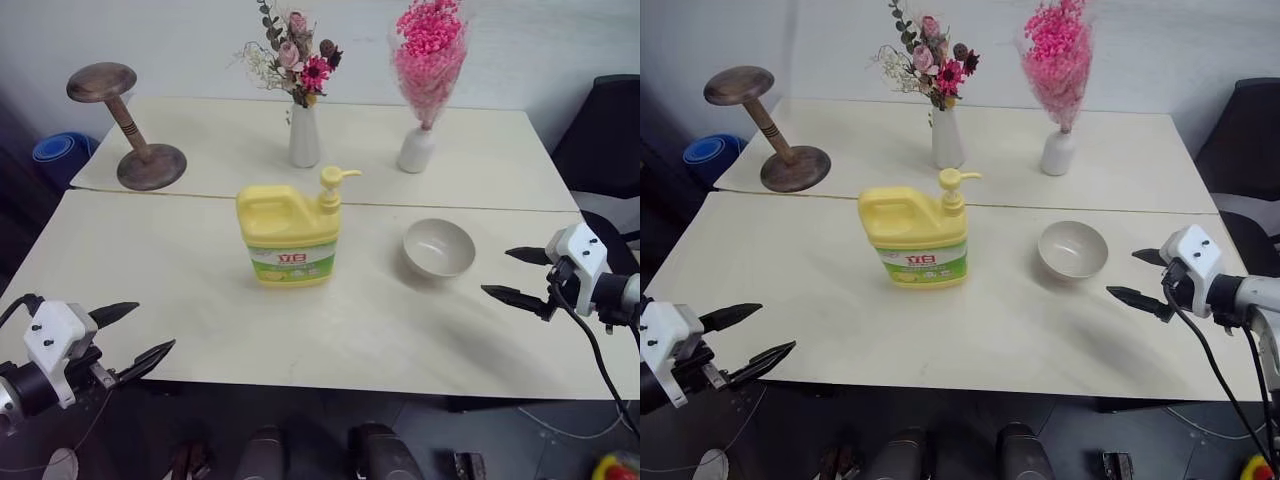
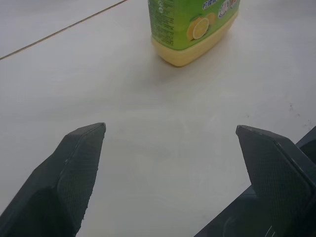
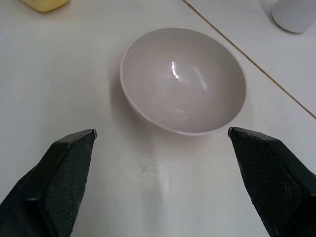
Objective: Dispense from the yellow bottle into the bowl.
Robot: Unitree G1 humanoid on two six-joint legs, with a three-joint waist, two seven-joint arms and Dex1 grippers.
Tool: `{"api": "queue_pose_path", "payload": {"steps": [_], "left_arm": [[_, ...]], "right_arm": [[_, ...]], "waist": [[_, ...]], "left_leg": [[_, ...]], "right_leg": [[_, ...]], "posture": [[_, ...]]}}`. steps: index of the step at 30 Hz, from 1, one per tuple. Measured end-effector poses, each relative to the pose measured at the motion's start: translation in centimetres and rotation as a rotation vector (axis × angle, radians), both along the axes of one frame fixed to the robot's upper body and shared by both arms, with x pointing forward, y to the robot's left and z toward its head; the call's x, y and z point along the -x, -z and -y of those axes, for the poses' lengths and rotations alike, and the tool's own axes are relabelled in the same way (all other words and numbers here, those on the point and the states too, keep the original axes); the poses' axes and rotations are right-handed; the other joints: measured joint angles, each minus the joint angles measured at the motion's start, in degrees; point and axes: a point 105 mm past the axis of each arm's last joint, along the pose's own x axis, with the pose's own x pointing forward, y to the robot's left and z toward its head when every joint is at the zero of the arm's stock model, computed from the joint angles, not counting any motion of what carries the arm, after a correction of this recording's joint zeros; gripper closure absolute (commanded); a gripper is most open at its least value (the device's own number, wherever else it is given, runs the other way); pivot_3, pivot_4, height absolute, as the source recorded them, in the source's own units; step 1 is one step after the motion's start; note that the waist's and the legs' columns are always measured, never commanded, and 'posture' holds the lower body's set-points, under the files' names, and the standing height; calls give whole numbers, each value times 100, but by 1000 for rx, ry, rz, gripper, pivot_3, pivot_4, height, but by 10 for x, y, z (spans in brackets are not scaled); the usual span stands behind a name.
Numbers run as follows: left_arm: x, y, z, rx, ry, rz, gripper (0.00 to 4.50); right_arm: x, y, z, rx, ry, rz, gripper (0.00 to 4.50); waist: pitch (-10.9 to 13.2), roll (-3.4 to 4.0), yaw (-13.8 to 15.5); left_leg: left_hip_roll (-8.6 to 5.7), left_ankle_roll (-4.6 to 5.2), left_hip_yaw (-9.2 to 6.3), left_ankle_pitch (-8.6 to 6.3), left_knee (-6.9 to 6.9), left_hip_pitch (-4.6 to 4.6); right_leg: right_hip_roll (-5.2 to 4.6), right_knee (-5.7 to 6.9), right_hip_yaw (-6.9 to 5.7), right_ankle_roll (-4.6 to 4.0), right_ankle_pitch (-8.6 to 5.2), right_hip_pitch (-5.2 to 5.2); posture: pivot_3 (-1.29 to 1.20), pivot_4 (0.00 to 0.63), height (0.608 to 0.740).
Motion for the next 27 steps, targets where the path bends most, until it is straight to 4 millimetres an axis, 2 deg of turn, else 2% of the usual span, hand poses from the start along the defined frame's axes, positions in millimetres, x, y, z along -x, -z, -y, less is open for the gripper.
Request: {"api": "queue_pose_path", "payload": {"steps": [5, 12, 19, 24, 27], "left_arm": [[1, 6, 3, -13, 18, -31, 0], [-3, 4, 2, 18, -6, -33, 0], [-4, -3, 11, 66, 40, -34, 0], [-4, -24, 38, 58, 192, -61, 0], [-11, -54, 60, 48, 322, -54, 0]], "right_arm": [[2, 3, 1, 2, 2, -10, 16], [2, 4, 1, 11, 5, -16, 16], [4, -4, -13, -43, -53, -41, 16], [2, -21, -47, -8, -184, 5, 16], [-3, -22, -78, 2, -279, 22, 16]], "waist": [[0, 1, 0], [0, 1, 2], [1, 2, -1], [3, 5, -2], [6, 4, 1]], "left_leg": [[0, 0, 0, 0, -2, 0], [1, 0, -1, 0, -2, 0], [2, -1, -1, 0, -3, -1], [5, -7, -5, 2, -5, -1], [6, -18, -11, 9, -9, -3]], "right_leg": [[0, -2, 0, -1, 0, 0], [0, -2, 0, -1, 0, 0], [0, -3, 0, -1, -1, -2], [0, -3, -1, -4, -2, -3], [2, 3, -4, -8, -1, -9]], "posture": [[0, 150, 740], [0, 150, 740], [0, 150, 740], [0, 150, 740], [0, 150, 740]]}}
